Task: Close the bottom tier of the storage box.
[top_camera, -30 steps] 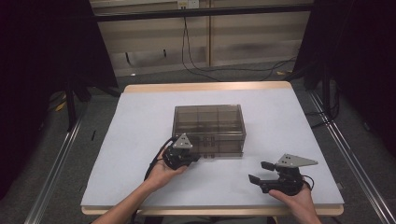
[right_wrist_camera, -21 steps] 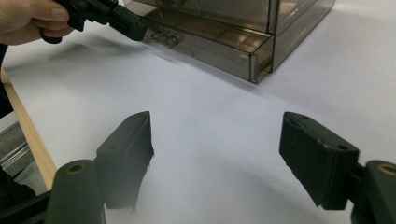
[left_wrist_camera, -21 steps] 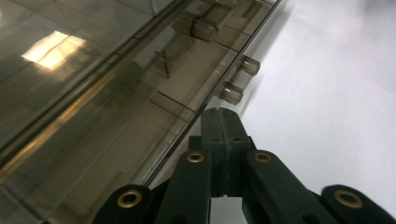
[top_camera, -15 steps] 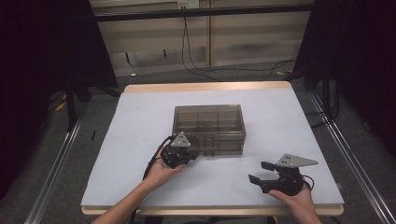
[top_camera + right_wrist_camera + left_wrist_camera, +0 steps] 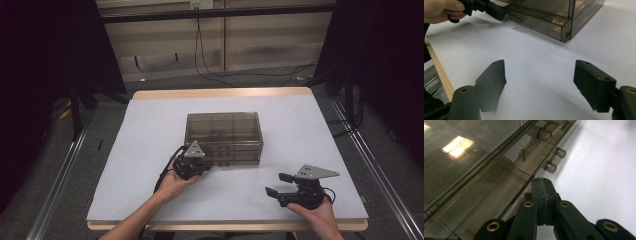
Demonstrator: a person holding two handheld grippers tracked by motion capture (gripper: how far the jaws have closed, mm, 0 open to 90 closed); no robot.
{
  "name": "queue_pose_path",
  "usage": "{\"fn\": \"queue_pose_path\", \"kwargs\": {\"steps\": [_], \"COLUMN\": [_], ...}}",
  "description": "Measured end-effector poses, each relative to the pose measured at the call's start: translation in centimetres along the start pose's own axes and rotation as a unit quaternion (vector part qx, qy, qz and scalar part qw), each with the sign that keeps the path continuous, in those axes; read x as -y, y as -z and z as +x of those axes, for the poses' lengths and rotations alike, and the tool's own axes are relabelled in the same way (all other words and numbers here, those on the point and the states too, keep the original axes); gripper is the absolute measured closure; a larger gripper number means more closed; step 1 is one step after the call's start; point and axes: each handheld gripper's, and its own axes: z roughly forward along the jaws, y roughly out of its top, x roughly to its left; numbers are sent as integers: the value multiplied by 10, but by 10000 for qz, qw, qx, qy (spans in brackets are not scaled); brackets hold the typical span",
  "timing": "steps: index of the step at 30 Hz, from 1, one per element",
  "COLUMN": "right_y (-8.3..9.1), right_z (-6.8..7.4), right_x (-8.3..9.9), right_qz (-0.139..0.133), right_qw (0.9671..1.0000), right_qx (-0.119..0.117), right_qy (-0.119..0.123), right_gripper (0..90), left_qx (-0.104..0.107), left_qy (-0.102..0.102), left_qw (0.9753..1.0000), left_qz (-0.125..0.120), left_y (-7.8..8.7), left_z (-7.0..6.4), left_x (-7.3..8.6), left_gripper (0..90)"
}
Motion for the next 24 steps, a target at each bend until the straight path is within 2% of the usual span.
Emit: {"fn": "queue_pose_path", "kwargs": {"steps": [2, 4, 5, 7, 9, 10, 11, 12, 13, 14, 15, 16, 19, 24], "right_y": [0, 0, 1, 2, 2, 2, 2, 2, 2, 3, 2, 2, 2, 1], "right_z": [-1, -1, -1, -1, -1, -1, -1, -1, -1, -1, -1, -1, -1, -1], "right_x": [0, 0, 0, 0, 0, 1, 1, 1, 1, 1, 1, 1, 1, 0], "right_qz": [1, -4, -5, -7, -9, -10, -22, -20, -18, -22, -22, -16, -9, -5], "right_qw": [10000, 10000, 10000, 10000, 10000, 10000, 10000, 10000, 10000, 10000, 10000, 10000, 10000, 10000], "right_qx": [8, 6, 2, 14, 22, 19, 14, 15, 18, 14, 14, 15, 13, -8], "right_qy": [-7, 1, -4, -17, -9, -2, -4, -2, -1, -3, 0, 5, -3, -10], "right_gripper": [257, 257, 258, 258, 258, 258, 258, 258, 258, 258, 258, 258, 259, 259], "left_qx": [-11, -8, -56, -81, -23, -35, -33, -30, -53, -15, 7, 3, 116, 31], "left_qy": [-14, -2, -20, -89, -52, -106, -103, -197, -169, -163, -212, -198, -26, -61], "left_qw": [10000, 10000, 10000, 9999, 10000, 9999, 9999, 9998, 9998, 9999, 9998, 9998, 9998, 9999], "left_qz": [37, -27, 72, 97, 60, 22, 111, 100, 133, 32, 52, 73, -149, -94], "left_y": [-2, -5, -4, -4, -4, -4, -4, -5, -4, -6, -7, -7, -4, -7], "left_z": [-1, -2, -3, -3, -3, -4, -5, -5, -6, -7, -6, -7, -3, -4], "left_x": [0, 0, 0, -1, -2, -5, -7, -8, -9, -9, -10, -11, -12, -12], "left_gripper": [900, 900, 900, 900, 900, 900, 900, 900, 900, 900, 900, 900, 900, 900]}}
